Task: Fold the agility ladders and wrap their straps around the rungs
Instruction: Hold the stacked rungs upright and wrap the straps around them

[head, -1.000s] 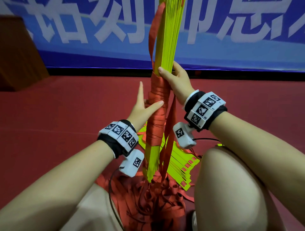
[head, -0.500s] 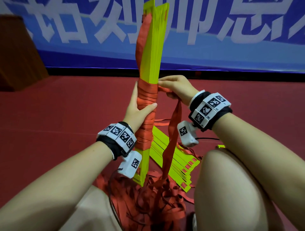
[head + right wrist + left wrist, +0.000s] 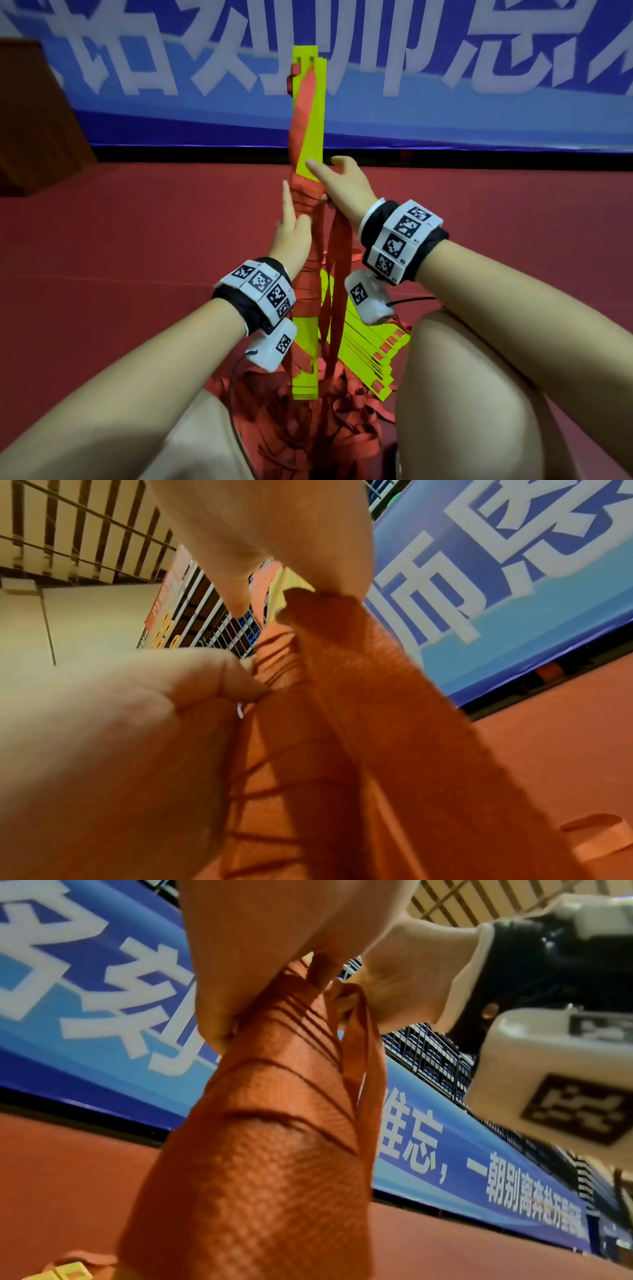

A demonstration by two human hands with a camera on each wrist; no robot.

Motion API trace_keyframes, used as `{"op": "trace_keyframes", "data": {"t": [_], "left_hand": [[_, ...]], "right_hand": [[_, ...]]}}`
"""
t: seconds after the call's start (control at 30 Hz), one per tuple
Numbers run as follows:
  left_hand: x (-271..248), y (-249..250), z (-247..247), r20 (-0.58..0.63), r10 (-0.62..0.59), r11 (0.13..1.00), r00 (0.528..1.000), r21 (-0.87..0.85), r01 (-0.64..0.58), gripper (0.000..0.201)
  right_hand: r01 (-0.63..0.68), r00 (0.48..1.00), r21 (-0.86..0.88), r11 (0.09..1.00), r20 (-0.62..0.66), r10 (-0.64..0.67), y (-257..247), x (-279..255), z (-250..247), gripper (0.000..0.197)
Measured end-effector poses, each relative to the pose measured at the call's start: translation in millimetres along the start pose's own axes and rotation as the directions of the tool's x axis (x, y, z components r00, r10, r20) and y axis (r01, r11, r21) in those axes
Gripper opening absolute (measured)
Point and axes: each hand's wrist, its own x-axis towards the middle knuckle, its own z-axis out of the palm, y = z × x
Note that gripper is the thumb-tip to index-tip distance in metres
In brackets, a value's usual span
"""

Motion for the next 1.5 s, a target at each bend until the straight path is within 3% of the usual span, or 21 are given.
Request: {"op": "trace_keyframes", "data": {"t": [0.07,0.17,0.27,0.4,0.6,0.7,0.8,0.87,1.0,1.07,1.17,1.23,1.33,1.5], "left_hand": [[-0.9,-1.2,1.6,0.043,-0.009,1.0,0.999,0.006,0.009,0.073],[-8.0,-1.1,6.0,0.06,0.032,0.999,0.998,-0.019,-0.031,0.081],[-11.7,1.0,7.0,-0.019,0.039,0.998,0.999,-0.055,-0.04,0.084],[-9.1,7.4,2.7,-0.04,0.067,0.992,0.997,-0.108,-0.071,0.069],[-5.0,10.1,-7.6,0.112,0.025,0.943,0.993,-0.331,0.013,0.042],[-7.1,9.7,-3.3,0.228,-0.02,0.901,0.974,-0.418,0.116,0.036],[-10.4,9.7,1.9,0.285,-0.037,0.856,0.958,-0.486,0.177,0.028],[-10.9,10.0,2.4,0.236,-0.029,0.849,0.971,-0.507,0.148,0.018],[-9.4,6.9,3.7,0.109,-0.063,0.871,0.992,-0.479,0.108,0.034],[-9.9,3.0,3.5,0.053,-0.092,0.888,0.994,-0.448,0.106,0.032],[-9.7,-0.3,0.5,-0.016,-0.113,0.908,0.993,-0.407,0.097,0.033],[-10.4,0.4,-1.5,-0.043,-0.103,0.928,0.994,-0.365,0.081,0.038],[-9.8,0.4,-0.3,-0.06,-0.079,0.958,0.995,-0.28,0.06,0.041],[-10.7,-0.1,4.7,-0.055,-0.041,0.983,0.998,-0.181,0.031,0.041]], "right_hand": [[0.017,0.999,-0.113,0.993,-0.035,-0.021,4.3,-2.8,0.2,0.071],[0.032,0.997,-0.152,0.988,-0.063,-0.042,8.2,-2.8,-4.5,0.07],[0.114,0.985,-0.195,0.974,-0.105,-0.136,6.7,-1.8,-10.3,0.061],[0.227,0.959,-0.223,0.948,-0.119,-0.258,5.5,-0.3,-14.9,0.07],[0.295,0.951,0.035,0.955,-0.108,-0.29,5.5,0.6,-24.2,0.048],[0.315,0.948,0.212,0.925,-0.02,-0.318,-1.0,-5.6,-27.0,0.051],[0.332,0.937,0.263,0.906,0.018,-0.349,-6.2,-10.8,-25.5,0.053],[0.304,0.949,0.248,0.92,0.009,-0.316,-9.3,-9.1,-25.0,0.048],[0.255,0.967,0.012,0.967,0.027,-0.255,-8.3,2.0,-26.0,0.031],[0.193,0.979,-0.035,0.981,0.066,-0.191,-3.8,4.8,-26.8,0.029],[0.101,0.988,0.016,0.995,0.115,-0.102,2.4,7.2,-28.5,0.025],[0.078,0.99,0.002,0.997,0.114,-0.078,4.9,10.1,-27.2,0.032],[0.028,0.999,-0.001,1.0,0.019,-0.028,4.9,13.2,-25.0,0.039],[-0.049,0.994,0.168,0.985,-0.087,0.064,5.3,14.0,-30.7,0.027]]}}
